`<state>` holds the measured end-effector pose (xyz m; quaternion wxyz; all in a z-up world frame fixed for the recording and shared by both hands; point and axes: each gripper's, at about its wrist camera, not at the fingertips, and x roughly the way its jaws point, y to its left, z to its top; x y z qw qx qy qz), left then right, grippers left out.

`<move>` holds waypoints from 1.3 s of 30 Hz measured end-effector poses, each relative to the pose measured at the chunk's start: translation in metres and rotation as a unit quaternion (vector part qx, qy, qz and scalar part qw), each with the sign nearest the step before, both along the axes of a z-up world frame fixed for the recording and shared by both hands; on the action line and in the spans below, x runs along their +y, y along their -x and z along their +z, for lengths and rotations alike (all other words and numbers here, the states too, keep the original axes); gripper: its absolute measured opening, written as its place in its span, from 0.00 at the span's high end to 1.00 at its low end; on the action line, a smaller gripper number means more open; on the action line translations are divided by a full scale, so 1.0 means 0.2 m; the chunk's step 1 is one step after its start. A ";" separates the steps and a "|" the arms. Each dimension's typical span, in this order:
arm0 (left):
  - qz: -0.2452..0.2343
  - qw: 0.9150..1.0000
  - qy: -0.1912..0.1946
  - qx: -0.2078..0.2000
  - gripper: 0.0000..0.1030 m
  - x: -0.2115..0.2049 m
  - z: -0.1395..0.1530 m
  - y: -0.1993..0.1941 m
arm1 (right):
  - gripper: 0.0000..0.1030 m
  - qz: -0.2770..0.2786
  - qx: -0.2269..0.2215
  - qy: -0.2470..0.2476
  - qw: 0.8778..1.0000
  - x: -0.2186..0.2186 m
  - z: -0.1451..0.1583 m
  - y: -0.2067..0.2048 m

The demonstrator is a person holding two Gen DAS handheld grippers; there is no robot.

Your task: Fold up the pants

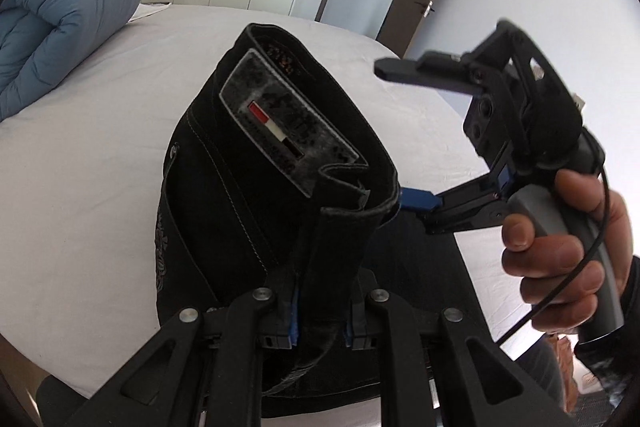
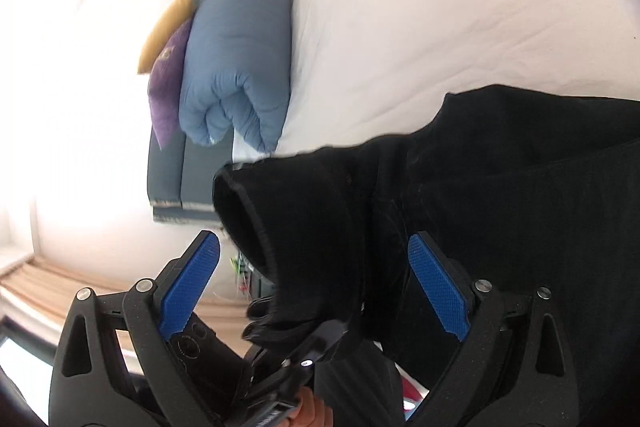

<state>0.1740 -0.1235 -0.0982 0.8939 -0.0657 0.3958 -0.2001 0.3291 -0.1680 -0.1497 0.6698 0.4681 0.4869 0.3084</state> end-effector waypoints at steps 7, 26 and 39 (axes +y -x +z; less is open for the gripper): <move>-0.039 0.996 -0.073 -0.013 0.85 -0.17 -0.07 0.05 | 0.08 0.033 -0.036 0.106 0.993 0.06 0.10 0.03; -0.161 0.969 -0.177 -0.063 0.86 -0.59 -0.11 0.10 | 0.87 0.012 -0.023 0.258 0.966 -0.32 0.02 0.26; -0.217 0.952 -0.212 -0.049 0.86 -0.64 -0.22 -0.01 | 0.88 -0.050 0.000 0.208 0.977 -0.65 -0.29 0.44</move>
